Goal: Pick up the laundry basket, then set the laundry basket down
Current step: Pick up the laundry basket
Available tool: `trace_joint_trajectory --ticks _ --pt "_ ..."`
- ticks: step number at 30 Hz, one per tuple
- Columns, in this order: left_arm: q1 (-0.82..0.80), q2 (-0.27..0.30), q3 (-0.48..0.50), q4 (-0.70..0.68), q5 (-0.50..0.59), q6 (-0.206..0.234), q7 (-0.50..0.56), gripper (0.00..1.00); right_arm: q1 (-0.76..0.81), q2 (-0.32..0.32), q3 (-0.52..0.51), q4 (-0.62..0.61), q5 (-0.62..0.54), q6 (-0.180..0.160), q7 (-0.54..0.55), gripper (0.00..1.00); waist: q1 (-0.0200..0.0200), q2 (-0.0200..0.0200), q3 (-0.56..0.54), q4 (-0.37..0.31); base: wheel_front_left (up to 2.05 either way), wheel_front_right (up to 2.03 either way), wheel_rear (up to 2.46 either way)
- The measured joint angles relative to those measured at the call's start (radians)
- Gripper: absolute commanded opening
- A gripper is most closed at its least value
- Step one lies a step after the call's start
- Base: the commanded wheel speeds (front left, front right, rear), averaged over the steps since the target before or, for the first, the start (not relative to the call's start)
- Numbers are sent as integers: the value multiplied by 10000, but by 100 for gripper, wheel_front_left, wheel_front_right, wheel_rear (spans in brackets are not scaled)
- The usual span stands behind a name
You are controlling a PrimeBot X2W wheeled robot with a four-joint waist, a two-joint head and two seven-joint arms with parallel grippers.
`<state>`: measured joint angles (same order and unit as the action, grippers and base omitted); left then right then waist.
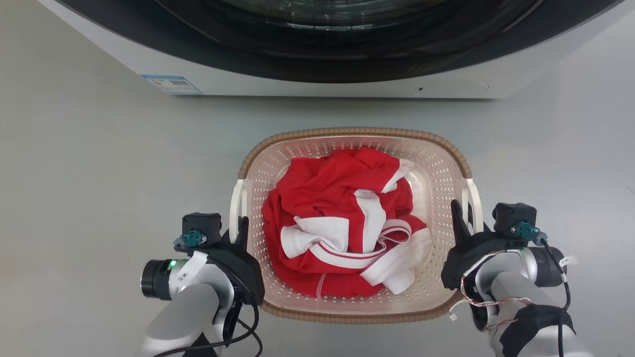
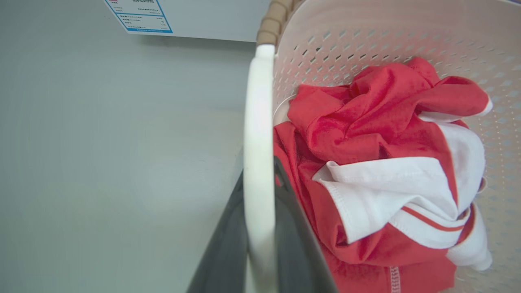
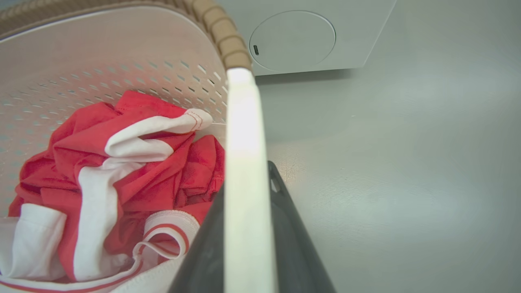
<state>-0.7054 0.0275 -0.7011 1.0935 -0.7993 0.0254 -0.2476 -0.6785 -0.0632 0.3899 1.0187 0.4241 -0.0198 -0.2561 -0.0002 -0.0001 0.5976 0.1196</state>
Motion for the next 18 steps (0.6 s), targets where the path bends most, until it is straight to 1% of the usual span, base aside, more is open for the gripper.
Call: trace_joint_trajectory --ticks 7,8,10,17,18 --pt "469 2 -244 268 -186 -12 192 0 532 8 849 29 970 -205 180 0 -1 0 -1021 22 0 0 0" --pt "551 8 -270 293 -186 -67 249 0 634 8 972 27 1089 -245 190 0 0 0 -1167 23 0 0 0" --pt "709 10 -357 362 -205 -82 336 0 844 6 1195 13 1413 -259 280 0 0 0 -1465 21 0 0 0" --pt "1324 31 -677 608 -299 -178 708 0 1564 8 1987 -50 2299 -504 717 0 0 0 -2509 -6 0 0 0" --pt "1504 40 -773 665 -443 -182 821 0 1755 8 2215 -96 2571 -522 834 0 0 0 -2811 -20 0 0 0"
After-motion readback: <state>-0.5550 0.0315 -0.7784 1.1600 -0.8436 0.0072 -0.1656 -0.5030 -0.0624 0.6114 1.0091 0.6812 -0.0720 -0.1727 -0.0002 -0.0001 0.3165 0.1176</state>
